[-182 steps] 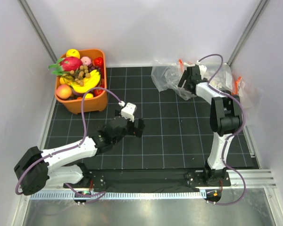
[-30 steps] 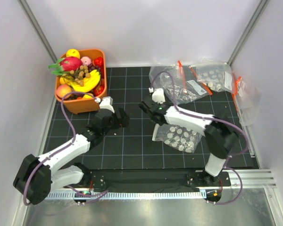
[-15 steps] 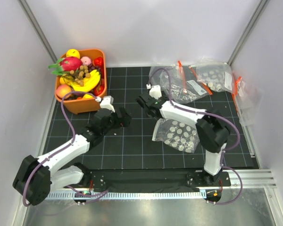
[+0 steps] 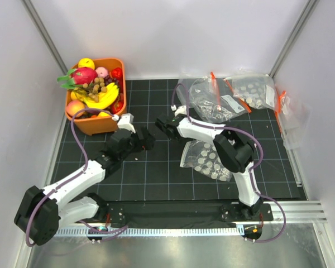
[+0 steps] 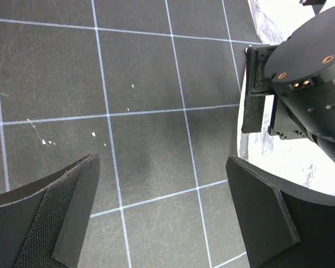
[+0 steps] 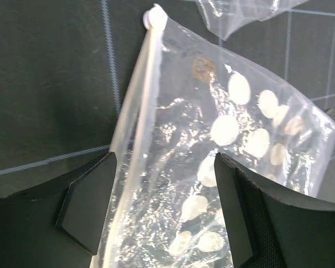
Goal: Place the food in the zip-top bag and seal the zipper
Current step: Pick up the zipper food storage bag at the center of the board.
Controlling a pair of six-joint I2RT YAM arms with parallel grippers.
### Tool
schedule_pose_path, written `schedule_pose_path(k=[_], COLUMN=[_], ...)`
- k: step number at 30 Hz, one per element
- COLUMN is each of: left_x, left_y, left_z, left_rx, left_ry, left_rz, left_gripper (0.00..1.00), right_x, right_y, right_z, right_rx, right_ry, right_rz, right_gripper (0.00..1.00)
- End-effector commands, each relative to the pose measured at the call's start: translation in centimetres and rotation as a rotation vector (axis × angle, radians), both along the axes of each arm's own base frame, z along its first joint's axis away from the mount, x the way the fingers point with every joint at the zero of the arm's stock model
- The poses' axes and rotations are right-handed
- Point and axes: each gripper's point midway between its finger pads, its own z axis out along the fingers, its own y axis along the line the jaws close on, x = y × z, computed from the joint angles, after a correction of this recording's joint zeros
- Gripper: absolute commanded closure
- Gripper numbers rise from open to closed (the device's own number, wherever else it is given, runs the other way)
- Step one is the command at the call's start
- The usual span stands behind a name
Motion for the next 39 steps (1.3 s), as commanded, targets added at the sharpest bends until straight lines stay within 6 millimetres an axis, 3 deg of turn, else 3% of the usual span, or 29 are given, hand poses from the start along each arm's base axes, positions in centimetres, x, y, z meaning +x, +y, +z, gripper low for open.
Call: schedule_pose_path(k=[1, 8, 11, 14, 15, 19, 26, 31, 33, 34, 36, 37, 38, 39], left_x=[0.4, 0.4, 0.4, 0.4, 0.5, 0.5, 0.5, 0.5, 0.4, 0.4, 0.5, 0.1, 0.0, -0.4], left_y=[0.0, 0.0, 0.0, 0.0, 0.0, 0.0, -0.2, -1.5, -2.7, -3.2, -4.4, -5.6, -6.2, -7.8], left_z=[1.6, 1.4, 1.4, 1.3, 1.3, 1.2, 1.0, 0.5, 0.6, -0.1, 0.1, 0.2, -0.4, 0.3], left_rx=[-0.023, -0.020, -0.019, -0.015, -0.014, -0.011, -0.004, -0.021, -0.064, -0.071, -0.111, -0.148, -0.146, -0.162], left_ry=[-0.049, -0.042, -0.044, -0.041, -0.041, -0.039, -0.034, -0.011, 0.001, 0.025, 0.042, 0.070, 0.096, 0.094], left_rz=[0.008, 0.005, 0.006, 0.005, 0.006, 0.006, -0.004, -0.061, -0.102, -0.114, -0.130, -0.165, -0.173, -0.206], left_gripper=[0.00, 0.00, 0.00, 0.00, 0.00, 0.00, 0.00, 0.00, 0.00, 0.00, 0.00, 0.00, 0.00, 0.00], right_x=[-0.3, -1.1, -1.5, -1.7, -1.8, -2.0, -2.3, -3.0, -4.0, -3.7, -4.5, -4.6, -5.0, -5.1], right_y=[-1.4, -2.5, -3.2, -3.7, -3.9, -4.4, -4.7, -3.2, -3.0, -2.4, -2.6, -2.1, -2.4, -2.4], right_z=[1.6, 1.5, 1.2, 1.4, 1.4, 2.1, 4.3, 6.2, 5.5, 7.0, 6.6, 7.8, 7.3, 7.5], right_rx=[-0.056, -0.081, -0.110, -0.133, -0.140, -0.140, -0.056, 0.192, 0.269, 0.349, 0.394, 0.453, 0.457, 0.473], right_ry=[-0.051, -0.045, -0.035, -0.046, -0.048, -0.069, -0.129, -0.203, -0.194, -0.256, -0.260, -0.296, -0.292, -0.300], right_rz=[-0.040, -0.047, -0.053, -0.058, -0.060, -0.060, -0.049, 0.027, 0.065, 0.079, 0.104, 0.120, 0.125, 0.132], right_gripper=[0.22, 0.28, 0.36, 0.60, 0.72, 0.98, 0.99, 0.99, 0.99, 0.99, 0.99, 0.99, 0.99, 0.99])
